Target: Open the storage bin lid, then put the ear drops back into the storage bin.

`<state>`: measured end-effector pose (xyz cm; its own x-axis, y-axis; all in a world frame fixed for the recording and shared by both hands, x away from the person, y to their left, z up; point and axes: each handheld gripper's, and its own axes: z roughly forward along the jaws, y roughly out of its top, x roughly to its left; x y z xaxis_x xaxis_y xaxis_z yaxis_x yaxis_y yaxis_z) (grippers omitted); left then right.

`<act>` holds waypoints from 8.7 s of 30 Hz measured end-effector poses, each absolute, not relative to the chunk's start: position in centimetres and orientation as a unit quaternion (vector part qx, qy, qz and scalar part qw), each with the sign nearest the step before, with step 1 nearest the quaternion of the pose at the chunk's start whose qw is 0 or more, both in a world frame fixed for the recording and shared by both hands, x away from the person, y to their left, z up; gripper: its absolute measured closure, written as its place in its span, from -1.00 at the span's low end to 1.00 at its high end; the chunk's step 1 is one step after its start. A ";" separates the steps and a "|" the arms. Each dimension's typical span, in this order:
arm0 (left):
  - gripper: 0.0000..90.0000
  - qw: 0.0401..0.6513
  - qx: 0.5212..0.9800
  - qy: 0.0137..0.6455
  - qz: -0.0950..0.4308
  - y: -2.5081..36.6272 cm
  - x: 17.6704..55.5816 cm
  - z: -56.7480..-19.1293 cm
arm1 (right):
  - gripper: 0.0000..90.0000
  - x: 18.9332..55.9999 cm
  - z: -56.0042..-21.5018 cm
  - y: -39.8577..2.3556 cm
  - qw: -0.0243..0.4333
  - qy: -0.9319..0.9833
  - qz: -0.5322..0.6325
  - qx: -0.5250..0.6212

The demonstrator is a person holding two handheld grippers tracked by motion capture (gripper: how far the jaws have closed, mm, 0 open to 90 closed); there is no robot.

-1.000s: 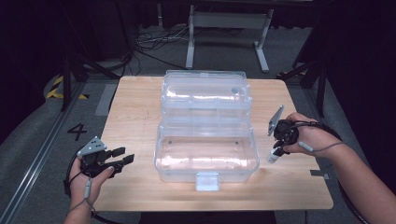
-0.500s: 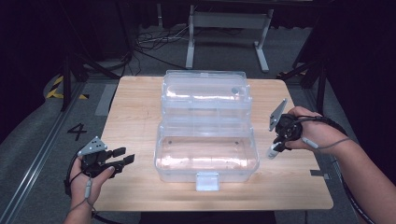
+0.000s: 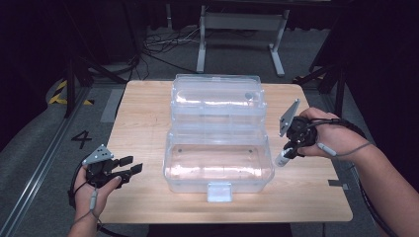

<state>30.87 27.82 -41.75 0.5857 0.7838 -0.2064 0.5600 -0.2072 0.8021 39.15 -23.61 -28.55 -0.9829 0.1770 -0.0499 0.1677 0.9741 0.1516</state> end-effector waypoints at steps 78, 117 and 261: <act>0.07 0.450 0.770 0.437 0.120 27.6 31.0 -41.9 | 0.59 39.7 -38.2 -16.1 -0.014 1.000 0.007 0.009; 0.01 0.451 0.771 0.434 0.118 27.3 31.4 -41.8 | 0.38 36.9 -34.5 -15.6 -0.009 0.997 0.076 -0.008; 0.80 0.381 0.904 0.170 0.090 6.8 47.2 -31.1 | 0.85 35.2 -39.7 -15.8 -0.006 0.993 0.116 0.009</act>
<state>47.20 6.82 -31.08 0.9259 0.3762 0.0340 0.2385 -0.6523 0.7195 35.18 -15.83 -39.73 -0.9998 0.0159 0.0149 0.0189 0.9730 0.2300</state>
